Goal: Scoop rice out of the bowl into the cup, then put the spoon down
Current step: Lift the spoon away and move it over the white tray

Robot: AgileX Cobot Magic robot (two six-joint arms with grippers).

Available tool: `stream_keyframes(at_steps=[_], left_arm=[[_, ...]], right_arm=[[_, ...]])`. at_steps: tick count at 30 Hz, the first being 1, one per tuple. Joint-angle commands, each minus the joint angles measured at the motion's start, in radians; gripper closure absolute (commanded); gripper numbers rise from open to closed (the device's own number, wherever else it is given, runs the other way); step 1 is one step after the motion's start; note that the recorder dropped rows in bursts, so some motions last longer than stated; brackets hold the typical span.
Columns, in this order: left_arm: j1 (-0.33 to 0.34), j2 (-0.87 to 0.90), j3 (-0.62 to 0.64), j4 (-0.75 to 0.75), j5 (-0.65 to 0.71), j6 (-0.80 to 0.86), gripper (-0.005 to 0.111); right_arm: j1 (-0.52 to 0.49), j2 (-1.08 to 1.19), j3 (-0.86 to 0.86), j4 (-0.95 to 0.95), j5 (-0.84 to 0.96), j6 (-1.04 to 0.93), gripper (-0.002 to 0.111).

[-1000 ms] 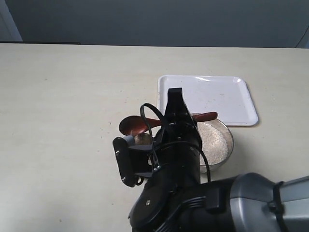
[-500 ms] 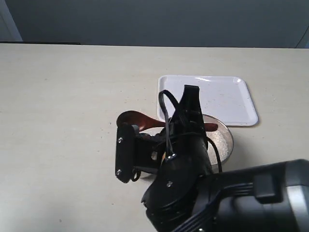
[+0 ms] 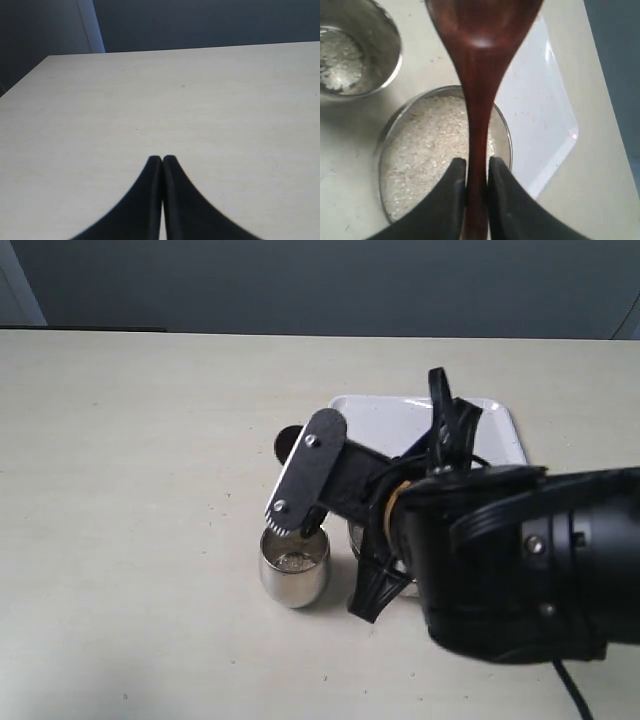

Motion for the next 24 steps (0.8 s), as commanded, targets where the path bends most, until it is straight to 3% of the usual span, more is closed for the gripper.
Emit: stream_keyframes(at_steps=[1, 6, 10, 17, 24], left_arm=[[-0.011, 0.001, -0.008, 0.006, -0.011, -0.001, 0.106], [-0.011, 0.001, -0.008, 0.006, -0.011, -0.001, 0.106], [-0.011, 0.001, -0.008, 0.006, -0.011, -0.001, 0.106], [-0.011, 0.001, -0.008, 0.006, -0.011, -0.001, 0.106], [-0.011, 0.001, -0.008, 0.006, -0.011, -0.001, 0.106]], right_arm=[[-0.084, -0.052, 0.000, 0.023, -0.002, 0.008, 0.109], [-0.182, -0.091, 0.000, -0.008, 0.000, 0.008, 0.109], [-0.339, -0.087, 0.000, -0.015, -0.029, -0.008, 0.109], [-0.550, -0.059, -0.003, -0.009, -0.216, -0.097, 0.109], [-0.710, 0.084, -0.097, 0.174, -0.288, -0.331, 0.109]])
